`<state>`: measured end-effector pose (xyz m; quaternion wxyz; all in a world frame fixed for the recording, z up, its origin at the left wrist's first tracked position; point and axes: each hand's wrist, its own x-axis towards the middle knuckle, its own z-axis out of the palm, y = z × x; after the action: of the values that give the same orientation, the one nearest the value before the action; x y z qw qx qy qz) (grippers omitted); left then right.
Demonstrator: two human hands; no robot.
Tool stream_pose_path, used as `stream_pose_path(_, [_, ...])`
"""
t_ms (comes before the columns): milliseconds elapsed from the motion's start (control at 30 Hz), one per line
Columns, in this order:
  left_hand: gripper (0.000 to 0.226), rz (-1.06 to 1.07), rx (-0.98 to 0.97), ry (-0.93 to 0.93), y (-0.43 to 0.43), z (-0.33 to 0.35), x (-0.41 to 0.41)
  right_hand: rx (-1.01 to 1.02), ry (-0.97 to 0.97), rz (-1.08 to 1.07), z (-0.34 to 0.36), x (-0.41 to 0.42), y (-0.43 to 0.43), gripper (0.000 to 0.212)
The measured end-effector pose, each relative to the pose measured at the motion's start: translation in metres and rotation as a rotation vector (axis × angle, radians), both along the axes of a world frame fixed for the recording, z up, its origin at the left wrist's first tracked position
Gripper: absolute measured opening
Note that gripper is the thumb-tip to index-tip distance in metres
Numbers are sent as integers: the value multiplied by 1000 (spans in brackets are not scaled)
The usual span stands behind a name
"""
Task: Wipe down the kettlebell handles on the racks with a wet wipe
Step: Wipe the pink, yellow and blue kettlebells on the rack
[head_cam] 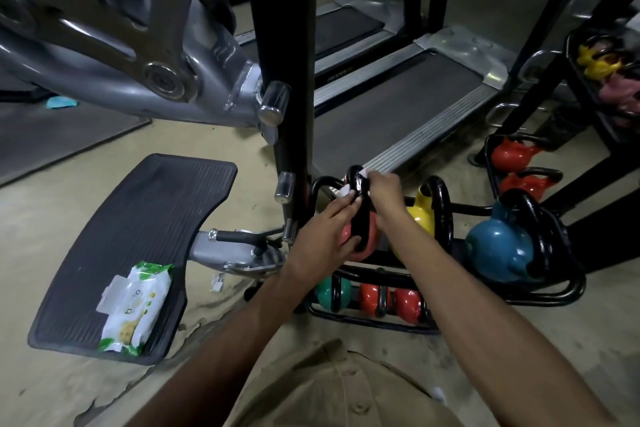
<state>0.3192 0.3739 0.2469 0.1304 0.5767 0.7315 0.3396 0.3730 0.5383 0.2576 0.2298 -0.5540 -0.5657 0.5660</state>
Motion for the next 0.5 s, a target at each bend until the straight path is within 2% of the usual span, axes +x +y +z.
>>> stream_pose_path(33, [76,-8,9,11,1,0,-1,-233,167,-70,-5,3,-6,29])
stream_pose_path(67, [76,-15,16,31,1,-1,-3,-372,291,-115,-8,7,-14,30])
stream_pose_path(133, [76,-14,14,93,3,-3,-6,-430,402,-128,-7,19,-38,41])
stream_pose_path(233, [76,-1,21,182,3,-7,-8,-219,355,-78,-7,45,-71,31])
stream_pose_path(333, [71,-25,41,154,5,-6,-14,-14,303,-69,-1,56,-85,50])
stream_pose_path(367, [66,-34,52,136,6,-4,-16,53,276,-67,-3,57,-86,49])
stream_pose_path(500, [53,-58,60,26,12,6,-27,265,199,23,-32,80,-99,28])
